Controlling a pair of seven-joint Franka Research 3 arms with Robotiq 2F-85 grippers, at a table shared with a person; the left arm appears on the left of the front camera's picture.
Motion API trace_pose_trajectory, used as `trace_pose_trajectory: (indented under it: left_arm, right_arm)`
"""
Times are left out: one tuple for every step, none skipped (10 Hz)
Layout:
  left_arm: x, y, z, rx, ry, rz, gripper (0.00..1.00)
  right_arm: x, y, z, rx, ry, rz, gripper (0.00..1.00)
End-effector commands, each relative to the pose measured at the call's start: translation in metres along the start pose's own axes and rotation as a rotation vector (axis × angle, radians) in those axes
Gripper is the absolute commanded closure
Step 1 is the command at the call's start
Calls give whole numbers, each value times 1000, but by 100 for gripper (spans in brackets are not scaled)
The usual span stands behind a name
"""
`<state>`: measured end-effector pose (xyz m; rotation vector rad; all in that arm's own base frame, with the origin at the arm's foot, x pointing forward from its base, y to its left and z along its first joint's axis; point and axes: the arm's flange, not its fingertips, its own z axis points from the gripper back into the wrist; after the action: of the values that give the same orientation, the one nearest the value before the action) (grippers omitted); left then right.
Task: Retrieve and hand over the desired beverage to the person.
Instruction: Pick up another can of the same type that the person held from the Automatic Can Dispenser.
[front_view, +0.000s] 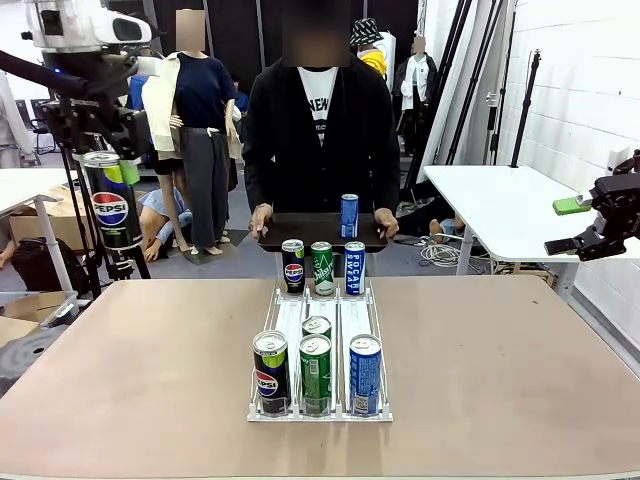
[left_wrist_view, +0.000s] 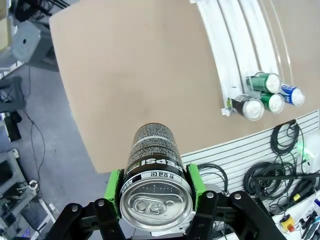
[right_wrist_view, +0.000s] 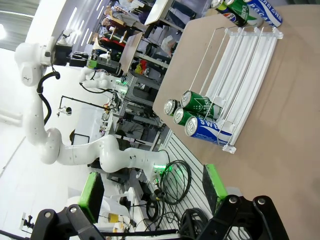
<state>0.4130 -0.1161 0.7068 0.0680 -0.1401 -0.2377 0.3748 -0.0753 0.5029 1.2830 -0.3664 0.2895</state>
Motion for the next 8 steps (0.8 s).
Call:
trace_pose_trajectory:
  left_arm:
    - [-1,22,-9,11,-27,-7,100]
    - [-3,30,-14,12,-36,0,100]
    - [-4,37,-23,0,-59,0,100]
    - [-4,42,-29,-12,-72,2,100]
    - [-4,48,-34,-25,-83,1,100]
    - [-5,50,-36,-27,-79,2,100]
    - [6,42,-31,-8,-38,24,100]
    - [6,42,-31,-8,-38,24,100]
  right_arm:
    - [-5,1,-1,6,3,4,0]
    - [-5,1,-1,6,3,4,0]
    - [-5,1,-1,6,3,4,0]
    - [-5,1,-1,6,3,4,0]
    - [-5,1,-1,6,3,4,0]
    - [-5,1,-1,6,3,4,0]
    - [-5,1,-1,6,3,4,0]
    - [-5,1,-1,6,3,4,0]
